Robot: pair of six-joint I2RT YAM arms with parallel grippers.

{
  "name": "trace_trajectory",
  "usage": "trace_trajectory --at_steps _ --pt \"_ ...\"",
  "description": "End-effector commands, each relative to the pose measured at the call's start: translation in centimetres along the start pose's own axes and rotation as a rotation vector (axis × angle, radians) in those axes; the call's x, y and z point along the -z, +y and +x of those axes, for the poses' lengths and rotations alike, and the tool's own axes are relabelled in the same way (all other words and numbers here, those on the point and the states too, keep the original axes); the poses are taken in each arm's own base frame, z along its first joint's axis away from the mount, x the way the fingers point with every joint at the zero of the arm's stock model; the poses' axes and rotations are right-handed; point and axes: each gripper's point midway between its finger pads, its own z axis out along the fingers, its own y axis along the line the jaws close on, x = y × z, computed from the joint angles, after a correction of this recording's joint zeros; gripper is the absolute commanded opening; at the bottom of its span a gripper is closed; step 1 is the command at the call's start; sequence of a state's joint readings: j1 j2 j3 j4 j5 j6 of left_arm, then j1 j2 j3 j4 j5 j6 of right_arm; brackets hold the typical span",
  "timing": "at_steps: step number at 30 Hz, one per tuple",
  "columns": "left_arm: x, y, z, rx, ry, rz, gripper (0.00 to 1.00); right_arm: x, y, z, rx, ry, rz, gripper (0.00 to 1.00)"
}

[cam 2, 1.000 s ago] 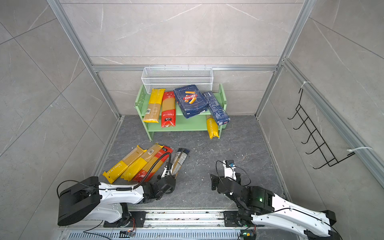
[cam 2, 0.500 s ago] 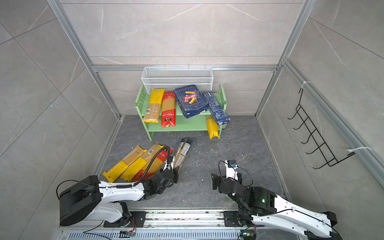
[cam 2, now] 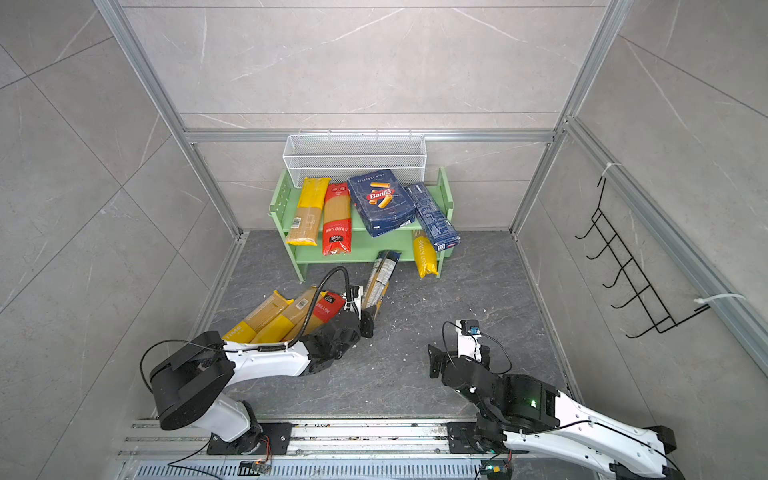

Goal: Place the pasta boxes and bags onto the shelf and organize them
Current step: 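Lift the clear bag upright and carry it toward the shelf with left gripper, then push the clear bag onto the lower shelf beside the PASTATIME bag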

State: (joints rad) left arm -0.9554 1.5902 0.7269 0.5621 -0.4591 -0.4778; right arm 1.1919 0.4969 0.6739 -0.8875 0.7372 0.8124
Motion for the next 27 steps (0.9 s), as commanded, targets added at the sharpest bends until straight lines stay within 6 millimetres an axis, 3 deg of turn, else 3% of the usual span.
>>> trace_trajectory --at_steps 1,12,27 --pt "0.0 -3.1 -9.7 0.153 -0.291 0.118 0.0 0.7 -0.7 -0.8 -0.002 -0.025 0.019 1.0" --pt "-3.5 -4.3 -12.5 0.249 -0.332 0.17 0.0 1.4 -1.9 -1.4 -0.011 -0.052 0.038 0.99" --pt "-6.3 -4.8 -15.7 0.305 -0.364 0.195 0.0 2.2 -2.4 -2.5 -0.012 -0.078 0.059 0.99"
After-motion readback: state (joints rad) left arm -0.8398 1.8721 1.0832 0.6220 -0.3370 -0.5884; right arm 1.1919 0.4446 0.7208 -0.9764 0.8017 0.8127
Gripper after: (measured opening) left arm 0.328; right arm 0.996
